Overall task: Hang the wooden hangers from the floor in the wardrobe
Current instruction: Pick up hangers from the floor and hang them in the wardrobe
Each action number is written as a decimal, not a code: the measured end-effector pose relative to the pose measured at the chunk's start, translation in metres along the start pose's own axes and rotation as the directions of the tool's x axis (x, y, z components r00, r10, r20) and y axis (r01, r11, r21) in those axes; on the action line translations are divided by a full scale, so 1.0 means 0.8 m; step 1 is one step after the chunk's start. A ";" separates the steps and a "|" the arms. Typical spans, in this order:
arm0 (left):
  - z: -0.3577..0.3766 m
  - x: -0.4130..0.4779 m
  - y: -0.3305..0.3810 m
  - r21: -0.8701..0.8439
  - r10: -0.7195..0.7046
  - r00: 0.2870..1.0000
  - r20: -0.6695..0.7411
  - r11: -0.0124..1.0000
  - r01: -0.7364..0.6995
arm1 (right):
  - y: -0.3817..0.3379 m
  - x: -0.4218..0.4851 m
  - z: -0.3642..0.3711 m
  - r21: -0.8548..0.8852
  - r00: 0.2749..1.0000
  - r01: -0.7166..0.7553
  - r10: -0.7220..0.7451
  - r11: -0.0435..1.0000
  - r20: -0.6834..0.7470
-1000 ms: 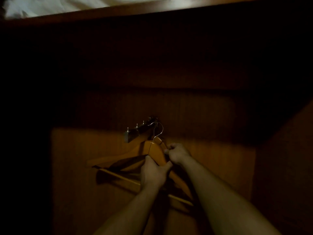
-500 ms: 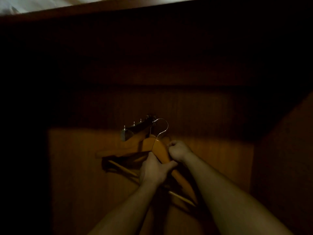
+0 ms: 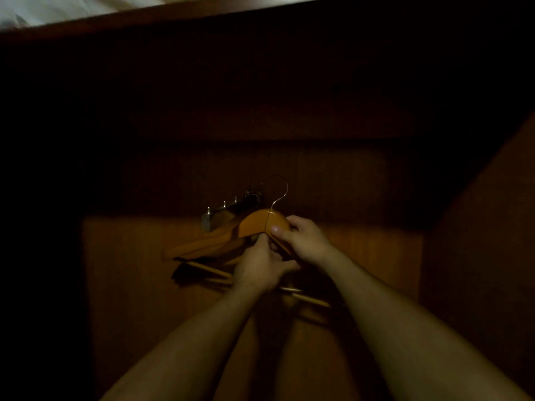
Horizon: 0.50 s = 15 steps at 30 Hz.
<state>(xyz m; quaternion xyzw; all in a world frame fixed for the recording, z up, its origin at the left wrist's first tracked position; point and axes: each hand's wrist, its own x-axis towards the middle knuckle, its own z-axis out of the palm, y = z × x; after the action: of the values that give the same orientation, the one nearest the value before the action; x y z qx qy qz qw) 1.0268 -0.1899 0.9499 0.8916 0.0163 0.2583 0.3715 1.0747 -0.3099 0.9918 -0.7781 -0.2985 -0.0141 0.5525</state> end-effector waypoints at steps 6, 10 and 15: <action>-0.058 -0.008 -0.032 0.394 0.157 0.958 -0.239 0.918 -0.052 | 0.013 0.012 0.012 -0.046 0.999 -0.049 0.050 0.998 0.012; -0.078 0.011 -0.074 0.363 0.118 0.954 -0.275 0.932 -0.011 | 0.024 0.022 0.022 -0.033 0.997 -0.080 0.080 0.996 0.013; -0.083 0.031 -0.087 0.333 0.109 0.988 -0.107 0.941 -0.068 | 0.022 0.039 0.026 0.015 0.996 -0.086 0.086 0.996 0.017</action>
<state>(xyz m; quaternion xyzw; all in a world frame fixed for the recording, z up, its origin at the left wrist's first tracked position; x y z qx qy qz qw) 1.0282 -0.0906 0.9537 0.9230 0.0420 0.3233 0.2042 1.1023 -0.2819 0.9794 -0.7858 -0.2694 0.0185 0.5564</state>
